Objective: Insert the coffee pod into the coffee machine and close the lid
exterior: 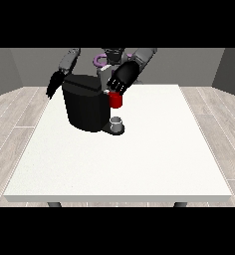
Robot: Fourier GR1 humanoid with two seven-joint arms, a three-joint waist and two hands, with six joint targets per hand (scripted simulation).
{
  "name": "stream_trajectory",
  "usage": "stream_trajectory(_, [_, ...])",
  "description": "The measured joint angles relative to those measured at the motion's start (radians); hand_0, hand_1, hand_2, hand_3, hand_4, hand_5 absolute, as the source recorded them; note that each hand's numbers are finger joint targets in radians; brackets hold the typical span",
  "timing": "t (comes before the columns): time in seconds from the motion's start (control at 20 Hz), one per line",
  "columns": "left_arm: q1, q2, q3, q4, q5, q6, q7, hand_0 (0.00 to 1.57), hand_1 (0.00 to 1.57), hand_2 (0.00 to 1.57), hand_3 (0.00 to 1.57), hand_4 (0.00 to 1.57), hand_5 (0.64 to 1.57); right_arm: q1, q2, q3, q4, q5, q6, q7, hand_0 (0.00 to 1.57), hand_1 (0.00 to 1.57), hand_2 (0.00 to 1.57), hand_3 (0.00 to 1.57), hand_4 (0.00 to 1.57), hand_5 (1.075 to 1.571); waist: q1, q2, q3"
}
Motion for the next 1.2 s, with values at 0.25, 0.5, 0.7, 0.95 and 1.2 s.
stream_trajectory(0.25, [0.011,-0.008,-0.006,0.0,-0.019,0.049,-0.008,1.23,1.23,1.24,1.16,0.0,1.571,-0.001,0.003,0.008,-0.012,0.012,-0.01,0.007,0.0,0.0,0.0,0.0,0.0,1.571,-0.005,-0.004,0.0001])
stream_trajectory(0.5, [0.009,0.01,-0.038,-0.001,-0.062,0.067,-0.029,1.17,1.17,1.19,1.07,0.0,1.571,0.002,0.002,0.006,-0.007,0.013,-0.011,-0.01,0.0,0.0,0.0,0.0,0.0,1.571,-0.007,0.013,0.0004])
stream_trajectory(0.7, [0.008,0.027,-0.056,0.004,-0.088,0.08,-0.061,1.14,1.14,1.15,1.0,0.0,1.571,-0.012,0.007,0.007,-0.014,0.016,-0.021,-0.002,0.0,0.0,0.0,0.0,0.0,1.571,-0.006,0.028,0.0013])
stream_trajectory(0.95, [0.007,0.038,-0.045,0.02,-0.091,0.095,-0.084,1.11,1.11,1.12,0.97,0.0,1.571,-0.014,0.014,0.013,-0.024,0.019,-0.025,0.014,0.0,0.0,0.0,0.0,0.0,1.571,-0.012,0.038,0.0013])
stream_trajectory(1.2, [0.006,0.046,-0.022,0.016,-0.083,0.132,-0.114,1.23,1.23,1.2,0.95,0.0,1.571,-0.017,0.0,0.009,-0.034,0.017,-0.016,0.014,0.0,0.0,0.0,0.0,0.04,1.571,-0.021,0.052,0.0022])
